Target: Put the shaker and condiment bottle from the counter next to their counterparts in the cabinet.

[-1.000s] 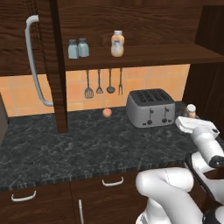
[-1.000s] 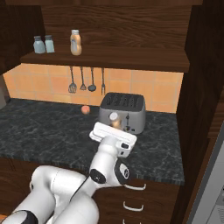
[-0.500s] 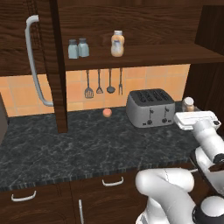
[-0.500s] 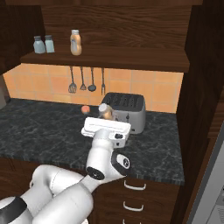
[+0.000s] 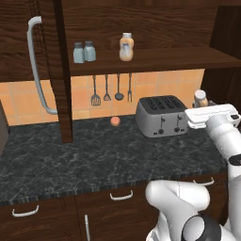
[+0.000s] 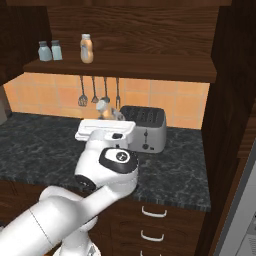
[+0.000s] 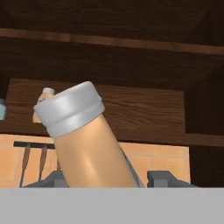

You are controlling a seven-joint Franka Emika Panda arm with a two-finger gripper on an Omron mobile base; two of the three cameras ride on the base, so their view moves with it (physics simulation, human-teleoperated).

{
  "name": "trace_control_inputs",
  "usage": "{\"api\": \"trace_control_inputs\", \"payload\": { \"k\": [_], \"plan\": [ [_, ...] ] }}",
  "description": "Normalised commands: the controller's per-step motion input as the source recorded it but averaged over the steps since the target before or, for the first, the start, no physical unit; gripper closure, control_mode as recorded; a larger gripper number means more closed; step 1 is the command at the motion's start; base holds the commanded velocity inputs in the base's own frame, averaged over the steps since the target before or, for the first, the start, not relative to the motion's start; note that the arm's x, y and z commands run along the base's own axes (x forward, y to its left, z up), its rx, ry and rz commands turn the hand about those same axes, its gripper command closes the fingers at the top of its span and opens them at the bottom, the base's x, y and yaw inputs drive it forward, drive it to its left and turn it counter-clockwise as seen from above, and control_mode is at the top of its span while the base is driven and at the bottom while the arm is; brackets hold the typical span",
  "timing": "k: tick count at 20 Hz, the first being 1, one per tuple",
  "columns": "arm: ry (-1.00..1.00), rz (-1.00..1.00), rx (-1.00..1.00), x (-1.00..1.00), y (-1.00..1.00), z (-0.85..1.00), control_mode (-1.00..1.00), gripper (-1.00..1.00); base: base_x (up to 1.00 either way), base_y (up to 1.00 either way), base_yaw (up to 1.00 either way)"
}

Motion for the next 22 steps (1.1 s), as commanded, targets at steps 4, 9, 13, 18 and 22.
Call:
{"api": "trace_control_inputs", "payload": {
  "k": [4, 9, 13, 18, 22],
  "plan": [
    [0.08, 0.11, -0.15, -0.51, 0.0, 0.99, -1.0, 1.0, 0.0, 0.0, 0.0],
    [0.1, 0.14, -0.13, -0.42, 0.0, 0.96, -1.0, 1.0, 0.0, 0.0, 0.0],
    [0.12, 0.24, 0.0, 0.0, 0.0, 1.0, -1.0, 1.0, 0.0, 0.0, 0.0],
    [0.11, 0.27, 0.0, -0.01, 0.0, 1.0, -1.0, 1.0, 0.0, 0.0, 0.0],
    [0.16, 0.32, -0.11, 0.0, 0.09, 0.35, -1.0, 1.0, 0.0, 0.0, 0.0]
  ]
}}
